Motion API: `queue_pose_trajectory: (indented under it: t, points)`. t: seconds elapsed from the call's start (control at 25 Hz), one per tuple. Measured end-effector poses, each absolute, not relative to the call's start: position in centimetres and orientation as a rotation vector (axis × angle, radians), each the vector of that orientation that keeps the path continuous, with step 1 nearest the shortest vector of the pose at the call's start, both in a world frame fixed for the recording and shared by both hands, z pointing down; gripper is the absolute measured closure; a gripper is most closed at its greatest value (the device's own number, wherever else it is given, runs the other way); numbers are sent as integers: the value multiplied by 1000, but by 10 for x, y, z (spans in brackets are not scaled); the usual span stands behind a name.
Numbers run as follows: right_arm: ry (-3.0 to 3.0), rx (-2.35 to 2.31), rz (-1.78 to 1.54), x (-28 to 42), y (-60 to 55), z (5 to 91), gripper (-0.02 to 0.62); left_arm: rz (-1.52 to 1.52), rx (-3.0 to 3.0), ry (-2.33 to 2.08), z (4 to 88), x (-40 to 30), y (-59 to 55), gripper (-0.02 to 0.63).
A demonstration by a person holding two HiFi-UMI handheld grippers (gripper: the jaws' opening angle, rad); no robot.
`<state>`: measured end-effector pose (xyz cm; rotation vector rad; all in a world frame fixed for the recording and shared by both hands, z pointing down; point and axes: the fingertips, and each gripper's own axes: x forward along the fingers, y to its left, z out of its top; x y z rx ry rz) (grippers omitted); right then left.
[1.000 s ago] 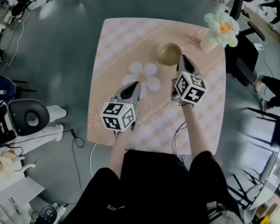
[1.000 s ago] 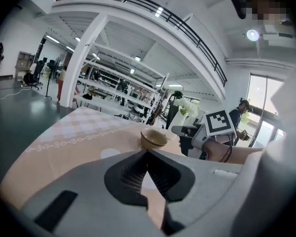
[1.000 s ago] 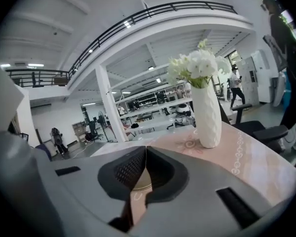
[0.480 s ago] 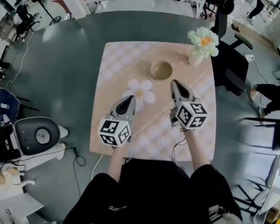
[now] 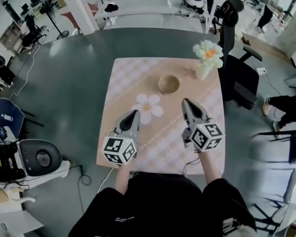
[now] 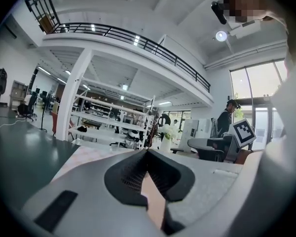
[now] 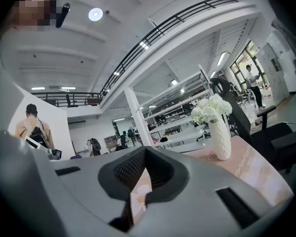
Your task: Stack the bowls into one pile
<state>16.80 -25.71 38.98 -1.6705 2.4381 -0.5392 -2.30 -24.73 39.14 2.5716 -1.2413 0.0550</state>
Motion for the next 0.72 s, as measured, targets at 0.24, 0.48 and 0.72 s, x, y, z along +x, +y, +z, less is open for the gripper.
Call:
queue_pose_trajectory:
  t: [0.24,0.48,0.72]
  points:
    - [2441,-1644,-479,173,-238,371,601,16,2590,-1313,374,-35,-235,609]
    - [2442,-1659,-415,182,-225,359,602,0,2587,-1386,362,-52,-227,609]
    - [2426,-1669,-361,191,-218,349,603,-27,2592,-1441,352,-61,-223,609]
